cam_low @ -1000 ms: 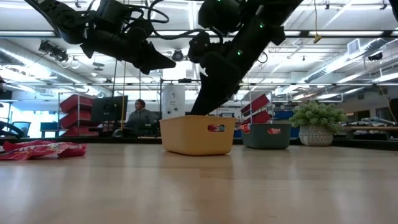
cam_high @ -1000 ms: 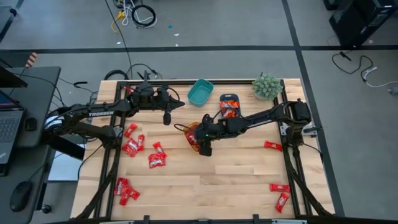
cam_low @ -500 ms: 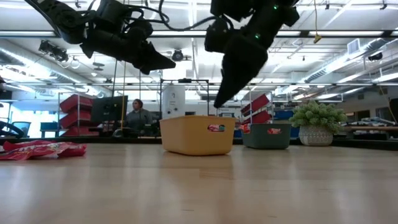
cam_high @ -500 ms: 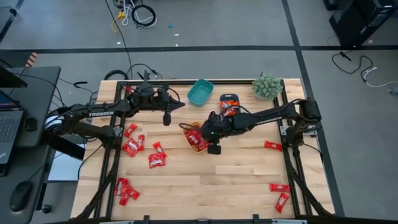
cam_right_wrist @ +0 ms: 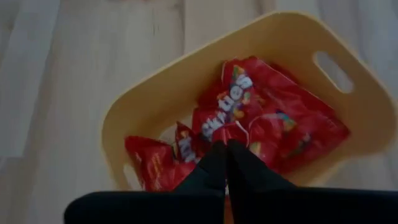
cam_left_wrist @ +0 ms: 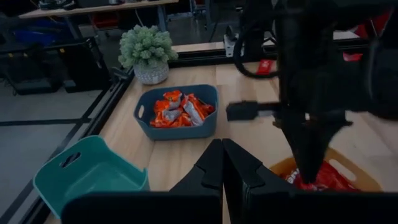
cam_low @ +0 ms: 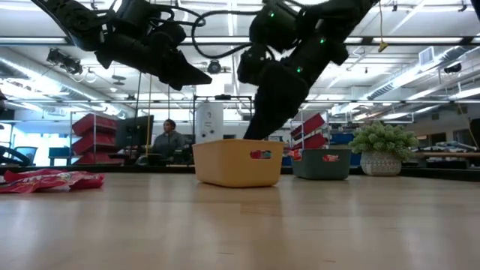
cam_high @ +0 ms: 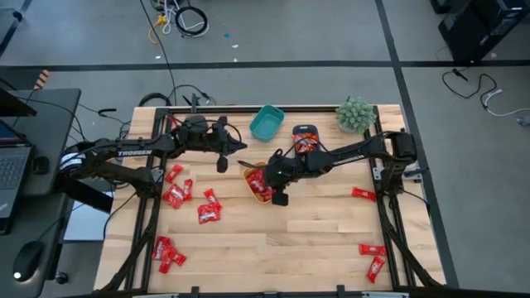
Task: Sort candy
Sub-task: Adjust the red candy in the yellow bin, then put the red candy into the yellow bin
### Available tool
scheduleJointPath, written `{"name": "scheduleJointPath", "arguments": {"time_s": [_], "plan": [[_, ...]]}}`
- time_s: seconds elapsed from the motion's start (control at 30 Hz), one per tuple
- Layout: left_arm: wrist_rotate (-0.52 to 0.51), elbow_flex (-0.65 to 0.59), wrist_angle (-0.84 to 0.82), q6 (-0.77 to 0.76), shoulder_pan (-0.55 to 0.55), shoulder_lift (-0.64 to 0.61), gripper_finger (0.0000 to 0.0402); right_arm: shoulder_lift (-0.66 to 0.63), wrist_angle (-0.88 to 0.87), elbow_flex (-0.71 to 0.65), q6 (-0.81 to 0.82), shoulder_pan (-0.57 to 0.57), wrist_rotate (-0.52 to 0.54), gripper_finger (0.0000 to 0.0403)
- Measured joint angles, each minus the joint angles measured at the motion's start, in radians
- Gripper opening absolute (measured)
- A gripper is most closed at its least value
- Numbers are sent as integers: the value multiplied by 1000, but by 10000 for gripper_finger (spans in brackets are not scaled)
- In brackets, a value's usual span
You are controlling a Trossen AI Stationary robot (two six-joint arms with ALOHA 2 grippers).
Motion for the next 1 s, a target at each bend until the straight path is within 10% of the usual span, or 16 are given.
{"name": "scheduleJointPath", "arguments": {"time_s": [0.43, 1.0], "plan": [[-30, 4, -38, 1, -27, 0, 0, 80, 141, 4, -14, -16, -47, 1], [-193, 306, -822, -9, -286, -1, 0, -292, 304, -270, -92, -11, 73, 0]]}}
